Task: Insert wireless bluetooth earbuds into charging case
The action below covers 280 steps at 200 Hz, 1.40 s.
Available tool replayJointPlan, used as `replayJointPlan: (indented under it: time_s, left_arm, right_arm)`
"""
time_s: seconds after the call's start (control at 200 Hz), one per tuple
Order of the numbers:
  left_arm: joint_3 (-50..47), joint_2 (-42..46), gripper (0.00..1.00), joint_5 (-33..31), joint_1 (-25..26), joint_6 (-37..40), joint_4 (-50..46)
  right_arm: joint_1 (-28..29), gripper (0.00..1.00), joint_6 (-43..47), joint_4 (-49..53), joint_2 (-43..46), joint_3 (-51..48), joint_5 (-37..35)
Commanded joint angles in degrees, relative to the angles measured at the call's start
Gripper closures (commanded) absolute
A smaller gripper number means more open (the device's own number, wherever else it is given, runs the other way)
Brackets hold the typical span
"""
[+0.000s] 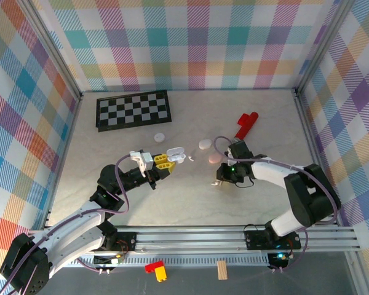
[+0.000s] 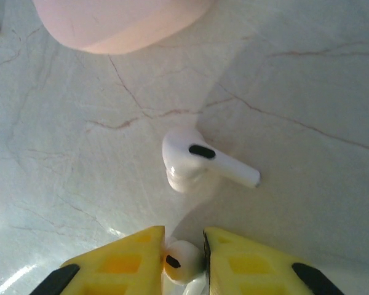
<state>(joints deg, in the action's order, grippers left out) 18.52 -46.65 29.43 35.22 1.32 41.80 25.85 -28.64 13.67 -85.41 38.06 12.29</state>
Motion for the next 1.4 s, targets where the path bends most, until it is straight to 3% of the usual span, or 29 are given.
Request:
replayJointPlan:
  time_s: [0.0,0.525,0.835,1.395]
  left_arm:
    - [0.3,0.4,0.90,0.5,0.7,0.0,0.1]
    - [2.3,-6.2,0.90,2.0,1.0,0.3,-0.4]
    - [5.6,-14.5,0.91,-2.6,4.1,1.1,-2.4]
    - [11.0,-33.7,0.91,-1.5,6.9,-3.5,12.3]
  right_arm:
    - [0.3,0.79,0.9,-2.6,3.7,-2.3,-1.0]
    - [0.3,0.81,3.0,-16.9,19.4,-10.3,-0.8]
    - [0.3,0.82,5.9,-14.0,28.6,-7.1,1.1]
    - [1.7,0.82,7.1,-13.5,32.0,-0.6,6.4]
